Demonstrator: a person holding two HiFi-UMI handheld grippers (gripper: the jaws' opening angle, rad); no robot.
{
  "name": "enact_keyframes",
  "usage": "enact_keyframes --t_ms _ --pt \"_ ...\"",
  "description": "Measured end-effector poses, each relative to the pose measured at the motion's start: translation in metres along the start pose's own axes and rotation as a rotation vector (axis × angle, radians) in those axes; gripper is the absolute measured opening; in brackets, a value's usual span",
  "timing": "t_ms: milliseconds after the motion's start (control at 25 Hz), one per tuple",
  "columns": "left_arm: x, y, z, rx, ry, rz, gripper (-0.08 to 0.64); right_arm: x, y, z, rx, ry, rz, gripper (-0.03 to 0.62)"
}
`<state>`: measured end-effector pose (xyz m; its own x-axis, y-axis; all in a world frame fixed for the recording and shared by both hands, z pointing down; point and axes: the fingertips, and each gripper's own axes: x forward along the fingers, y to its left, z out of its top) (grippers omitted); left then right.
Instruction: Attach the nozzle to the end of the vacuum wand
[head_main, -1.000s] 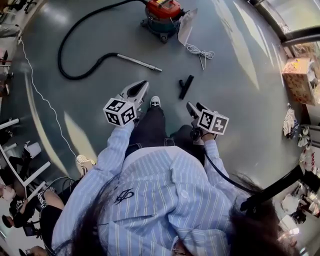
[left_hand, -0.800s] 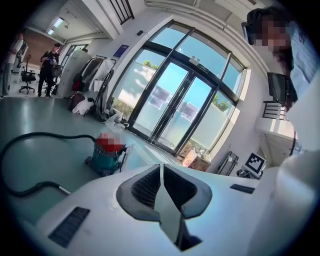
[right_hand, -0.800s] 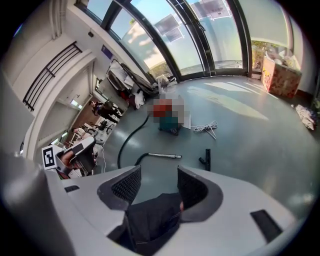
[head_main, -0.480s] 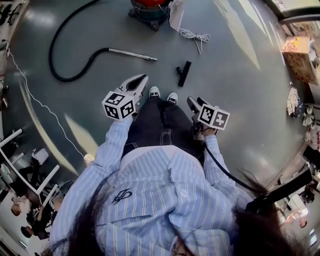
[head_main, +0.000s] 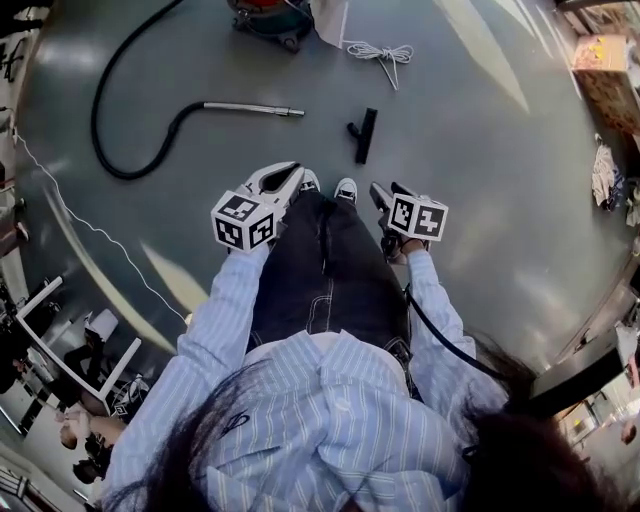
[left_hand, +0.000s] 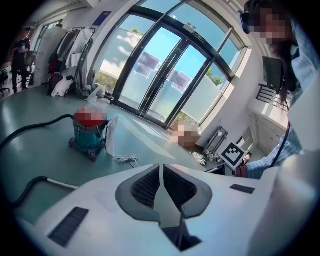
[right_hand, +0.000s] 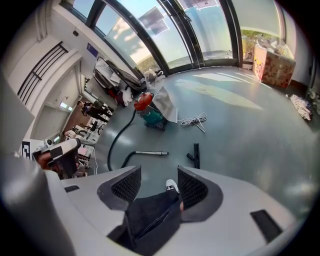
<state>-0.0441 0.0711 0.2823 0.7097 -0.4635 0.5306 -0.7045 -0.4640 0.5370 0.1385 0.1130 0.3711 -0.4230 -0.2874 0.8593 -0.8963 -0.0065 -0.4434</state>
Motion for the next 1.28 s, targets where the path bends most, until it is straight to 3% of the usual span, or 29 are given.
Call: enact_keyframes --t_ms 200,440,880,1120,1280 --pt "0.04 0.021 -0.025 0.077 0.128 0.016 0.008 0.034 -0.046 0.008 0.001 0.016 -0.048 0.233" --pt "0.068 0.066 -0.041 0.149 0.203 0.034 0.008 0.069 -0.081 0.001 0.046 0.052 -0.085 0.233" --pt "0.152 0.181 -0.068 0.312 0.414 0.004 0.008 0.156 -0.112 0.014 0.074 0.032 -0.159 0.233" --pt "0.184 0.245 -0.087 0.336 0.498 -0.062 0.008 0.218 -0.134 0.029 0.116 -0.002 -0.228 0.233" --pt "0.188 0.288 -0.099 0.317 0.532 -0.057 0.009 0.264 -0.138 0.029 0.176 -0.002 -0.224 0.233"
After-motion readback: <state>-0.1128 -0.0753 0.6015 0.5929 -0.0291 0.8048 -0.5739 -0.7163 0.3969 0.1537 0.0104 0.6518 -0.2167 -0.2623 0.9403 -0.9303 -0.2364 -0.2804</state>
